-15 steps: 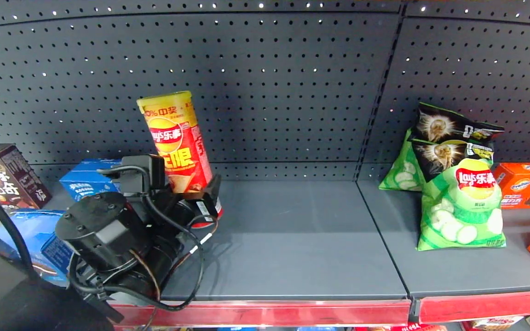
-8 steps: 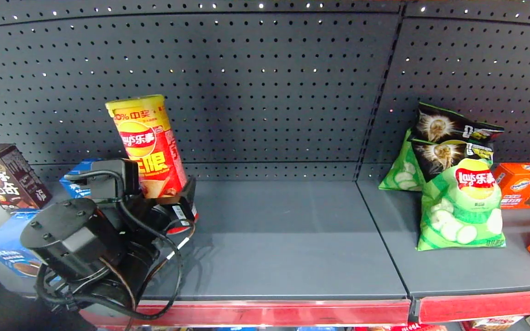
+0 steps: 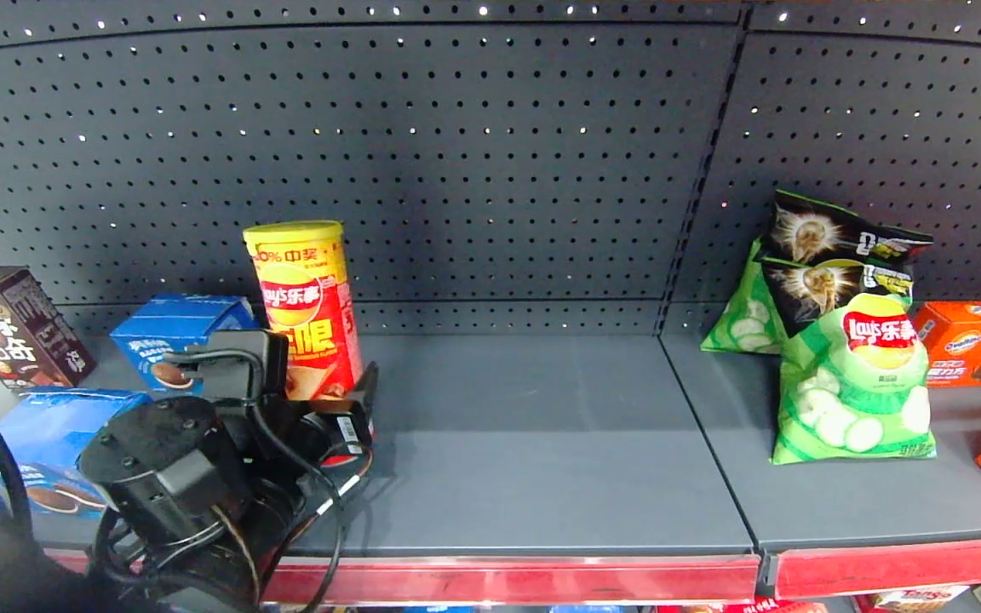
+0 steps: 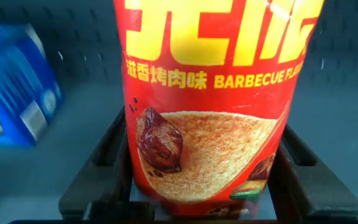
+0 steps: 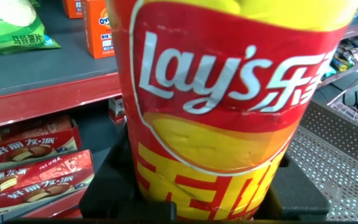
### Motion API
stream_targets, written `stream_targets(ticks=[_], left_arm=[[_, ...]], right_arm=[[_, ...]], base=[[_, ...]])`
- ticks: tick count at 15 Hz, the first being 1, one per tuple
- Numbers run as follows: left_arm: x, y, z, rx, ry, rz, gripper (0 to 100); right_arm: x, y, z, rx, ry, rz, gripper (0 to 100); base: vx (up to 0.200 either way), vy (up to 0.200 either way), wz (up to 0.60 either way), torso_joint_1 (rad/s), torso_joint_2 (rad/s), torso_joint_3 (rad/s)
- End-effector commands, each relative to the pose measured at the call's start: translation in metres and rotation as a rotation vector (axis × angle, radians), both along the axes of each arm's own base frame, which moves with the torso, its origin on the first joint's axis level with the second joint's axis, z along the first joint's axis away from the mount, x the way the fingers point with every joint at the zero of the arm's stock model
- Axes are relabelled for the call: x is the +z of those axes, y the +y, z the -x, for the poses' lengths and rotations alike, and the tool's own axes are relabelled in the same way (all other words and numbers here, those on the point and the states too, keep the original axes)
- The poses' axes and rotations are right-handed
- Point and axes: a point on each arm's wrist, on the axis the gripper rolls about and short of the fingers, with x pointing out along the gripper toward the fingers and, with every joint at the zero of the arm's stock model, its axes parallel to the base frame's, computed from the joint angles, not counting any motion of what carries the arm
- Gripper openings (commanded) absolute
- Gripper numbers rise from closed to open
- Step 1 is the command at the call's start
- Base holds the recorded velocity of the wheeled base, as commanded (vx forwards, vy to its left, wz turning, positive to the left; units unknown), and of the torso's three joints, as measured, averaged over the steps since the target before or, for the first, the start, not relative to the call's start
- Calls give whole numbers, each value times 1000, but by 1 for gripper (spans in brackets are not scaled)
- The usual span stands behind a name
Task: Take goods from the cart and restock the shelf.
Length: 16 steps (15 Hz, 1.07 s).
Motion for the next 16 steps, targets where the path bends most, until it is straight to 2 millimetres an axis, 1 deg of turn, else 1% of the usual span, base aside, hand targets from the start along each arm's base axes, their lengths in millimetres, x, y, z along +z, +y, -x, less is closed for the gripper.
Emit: stream_targets(ticks=[1,3,4,6,9,12,16], left_arm=[[-8,-3,5,-21,31,-17,0],[-11,-5,9,-35,46,-23,0],[-11,-6,11,-44,50,-22,100],[-12,-6,12,-45,52,-24,100],[-7,-5,13,-41,35,-20,100],[4,0,20,-33,0,2,100],[6,7,31,-32,5,-1,100]], right_arm=[[0,0,0,0,-3,-1,0],[1,0,0,0,-11,-2,0],[1,0,0,0,-13,-2,0],[2,0,1,0,-18,-1,0],[3,0,1,0,-18,-1,0],[2,0,0,0,-15,1,0],[2,0,1,0,-16,3,0]], base=[[0,0,0,0,0,0],[0,0,0,0,0,0],[0,0,0,0,0,0],[0,0,0,0,0,0],[0,0,0,0,0,0],[0,0,0,0,0,0],[0,0,0,0,0,0]])
